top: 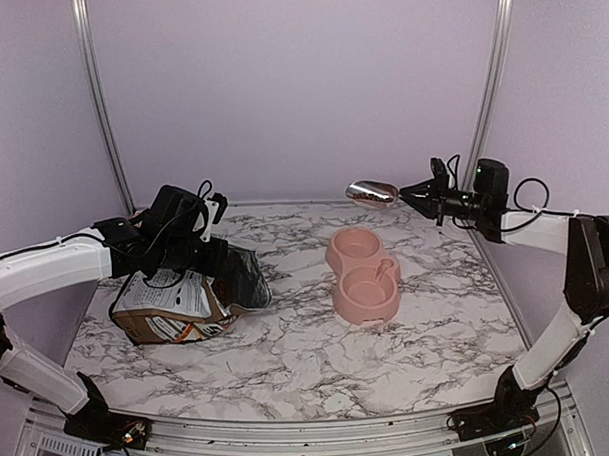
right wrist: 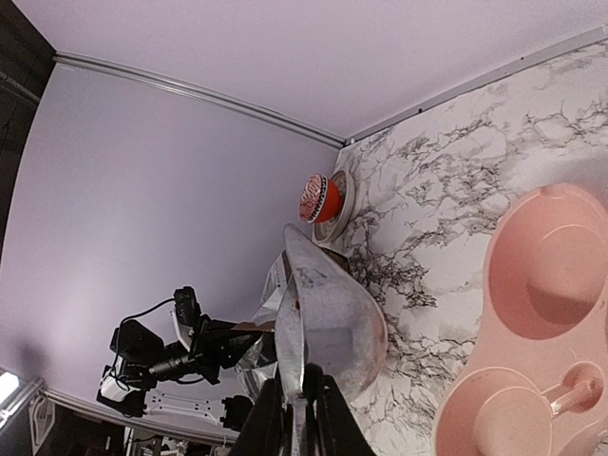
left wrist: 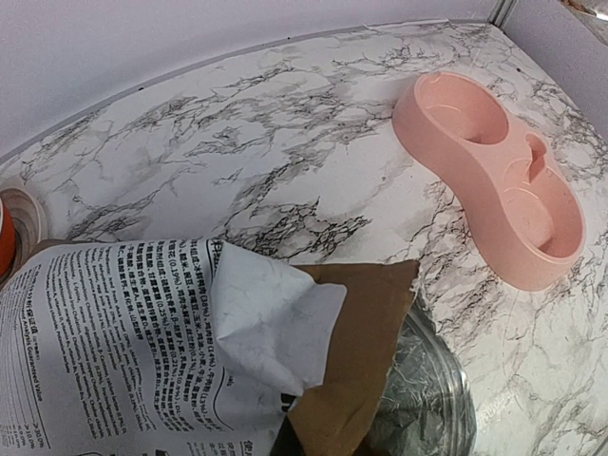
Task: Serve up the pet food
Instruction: Place the pet food in the pet food bowl.
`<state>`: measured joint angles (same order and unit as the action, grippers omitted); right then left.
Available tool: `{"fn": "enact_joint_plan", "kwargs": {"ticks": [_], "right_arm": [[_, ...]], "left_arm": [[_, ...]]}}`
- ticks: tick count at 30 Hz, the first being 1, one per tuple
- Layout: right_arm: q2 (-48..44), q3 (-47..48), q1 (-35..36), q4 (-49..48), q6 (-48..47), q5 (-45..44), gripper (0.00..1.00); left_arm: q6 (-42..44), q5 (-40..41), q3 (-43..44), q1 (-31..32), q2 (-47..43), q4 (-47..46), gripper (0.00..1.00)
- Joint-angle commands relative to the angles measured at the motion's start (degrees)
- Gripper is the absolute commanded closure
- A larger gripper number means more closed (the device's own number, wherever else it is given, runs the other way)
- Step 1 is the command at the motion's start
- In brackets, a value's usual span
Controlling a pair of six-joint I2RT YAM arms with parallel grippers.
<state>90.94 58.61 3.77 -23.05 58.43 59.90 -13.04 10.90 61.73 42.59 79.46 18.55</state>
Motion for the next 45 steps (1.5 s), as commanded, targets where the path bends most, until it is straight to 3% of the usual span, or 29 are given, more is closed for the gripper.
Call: {"fn": "enact_joint_plan", "kwargs": {"ticks": [1, 15, 45], "right_arm": [[-2.4, 0.0, -1.7, 4.7, -4.9, -0.9, 1.00], [-1.8, -0.1, -2.2, 19.9, -18.3, -11.2, 1.00], [10.7, 10.3, 5.9, 36.3, -30.7, -29.6, 1.00]], "left_arm": [[-0.1, 0.4, -0.3, -0.7, -1.9, -1.4, 1.00], [0.0, 0.1, -0.2, -0.8, -1.9, -1.4, 1.00], [0.3, 0.6, -0.1, -1.3, -1.9, -1.4, 1.00]]}}
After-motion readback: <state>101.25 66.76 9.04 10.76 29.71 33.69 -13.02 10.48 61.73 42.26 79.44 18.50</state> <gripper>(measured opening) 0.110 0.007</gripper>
